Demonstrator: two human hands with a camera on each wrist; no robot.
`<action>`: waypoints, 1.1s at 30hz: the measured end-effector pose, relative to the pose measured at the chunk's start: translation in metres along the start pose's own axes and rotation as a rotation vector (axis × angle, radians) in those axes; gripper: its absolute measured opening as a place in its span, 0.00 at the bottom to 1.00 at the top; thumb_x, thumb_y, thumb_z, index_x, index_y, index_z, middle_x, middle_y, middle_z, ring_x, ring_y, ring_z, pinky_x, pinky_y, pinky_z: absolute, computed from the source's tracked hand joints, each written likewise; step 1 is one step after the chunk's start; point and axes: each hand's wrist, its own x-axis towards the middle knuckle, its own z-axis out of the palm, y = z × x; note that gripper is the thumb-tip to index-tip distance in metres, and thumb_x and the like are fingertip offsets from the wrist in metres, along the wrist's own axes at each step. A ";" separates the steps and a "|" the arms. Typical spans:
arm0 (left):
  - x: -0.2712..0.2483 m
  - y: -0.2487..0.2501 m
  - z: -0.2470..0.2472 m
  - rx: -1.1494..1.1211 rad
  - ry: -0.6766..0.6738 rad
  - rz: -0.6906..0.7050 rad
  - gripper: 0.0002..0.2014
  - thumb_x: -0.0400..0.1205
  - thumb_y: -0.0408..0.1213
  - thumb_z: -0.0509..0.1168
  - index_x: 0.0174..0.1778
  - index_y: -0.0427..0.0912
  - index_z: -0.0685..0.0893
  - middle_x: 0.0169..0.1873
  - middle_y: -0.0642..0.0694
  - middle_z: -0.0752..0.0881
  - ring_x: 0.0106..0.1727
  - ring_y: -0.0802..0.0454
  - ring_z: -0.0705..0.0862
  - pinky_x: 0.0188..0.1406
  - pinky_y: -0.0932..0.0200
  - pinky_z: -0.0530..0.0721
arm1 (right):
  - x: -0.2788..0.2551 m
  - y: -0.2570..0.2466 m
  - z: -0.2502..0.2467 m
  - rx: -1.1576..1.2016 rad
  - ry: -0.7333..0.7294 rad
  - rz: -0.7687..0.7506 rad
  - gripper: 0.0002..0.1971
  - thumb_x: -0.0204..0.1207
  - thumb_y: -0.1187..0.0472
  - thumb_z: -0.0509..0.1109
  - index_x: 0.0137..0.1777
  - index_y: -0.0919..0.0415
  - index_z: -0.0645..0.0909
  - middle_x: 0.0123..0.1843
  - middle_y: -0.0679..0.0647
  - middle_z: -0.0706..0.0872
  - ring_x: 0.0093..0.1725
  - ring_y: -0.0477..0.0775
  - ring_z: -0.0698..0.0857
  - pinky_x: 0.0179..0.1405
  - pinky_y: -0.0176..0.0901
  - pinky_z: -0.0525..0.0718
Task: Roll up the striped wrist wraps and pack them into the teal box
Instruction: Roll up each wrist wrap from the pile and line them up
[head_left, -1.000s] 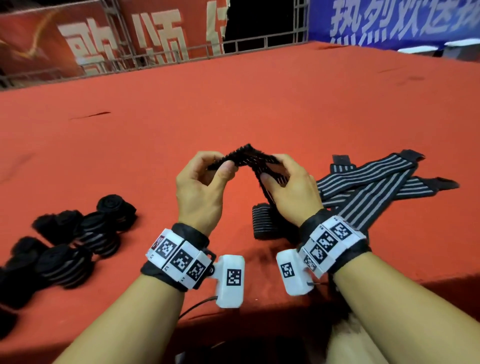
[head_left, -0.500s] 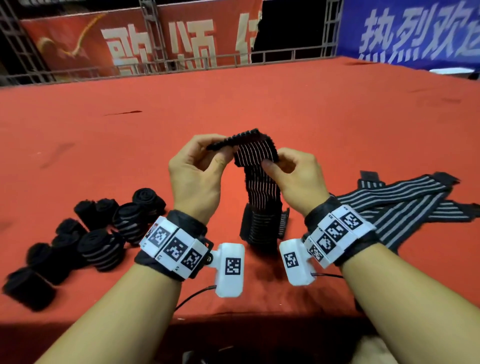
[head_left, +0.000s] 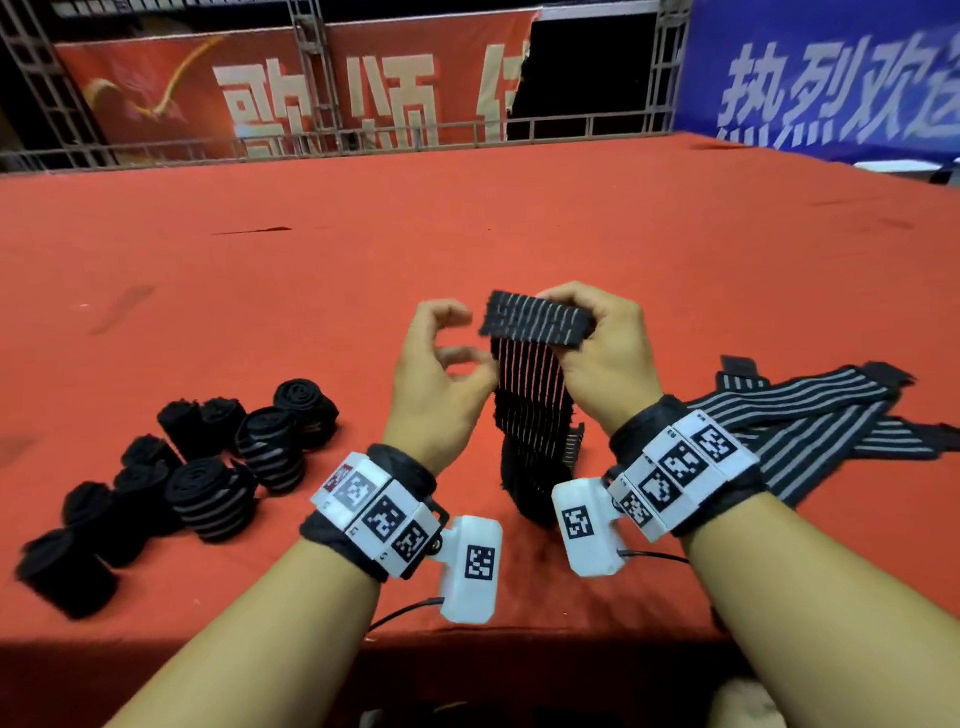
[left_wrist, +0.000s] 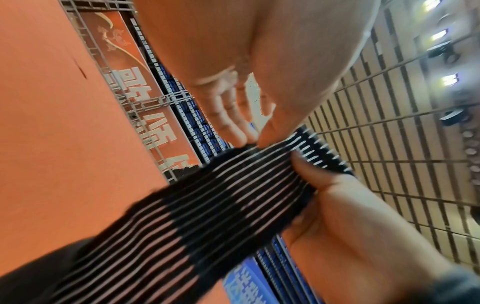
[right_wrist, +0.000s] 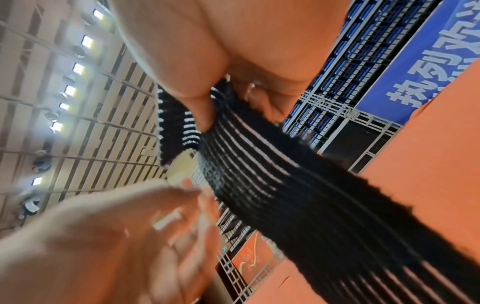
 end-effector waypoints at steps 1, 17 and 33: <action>-0.002 -0.010 0.002 0.083 -0.042 -0.056 0.22 0.72 0.18 0.68 0.48 0.52 0.77 0.51 0.51 0.82 0.39 0.56 0.83 0.39 0.54 0.83 | 0.001 0.001 -0.002 0.022 0.032 0.005 0.11 0.64 0.63 0.74 0.41 0.44 0.85 0.38 0.43 0.89 0.39 0.41 0.84 0.41 0.45 0.84; -0.010 -0.077 0.056 1.085 -0.654 -0.097 0.15 0.80 0.39 0.72 0.61 0.58 0.86 0.62 0.49 0.73 0.58 0.37 0.84 0.52 0.47 0.82 | 0.006 0.021 -0.032 -0.047 0.209 0.129 0.17 0.66 0.71 0.73 0.41 0.44 0.88 0.41 0.48 0.92 0.42 0.51 0.89 0.47 0.60 0.90; 0.010 -0.058 0.037 0.418 -0.340 -0.023 0.07 0.84 0.36 0.67 0.42 0.50 0.79 0.33 0.55 0.83 0.30 0.60 0.76 0.35 0.58 0.75 | -0.015 0.072 -0.029 -0.064 -0.024 0.403 0.23 0.55 0.39 0.77 0.32 0.61 0.81 0.28 0.53 0.80 0.32 0.50 0.76 0.34 0.53 0.77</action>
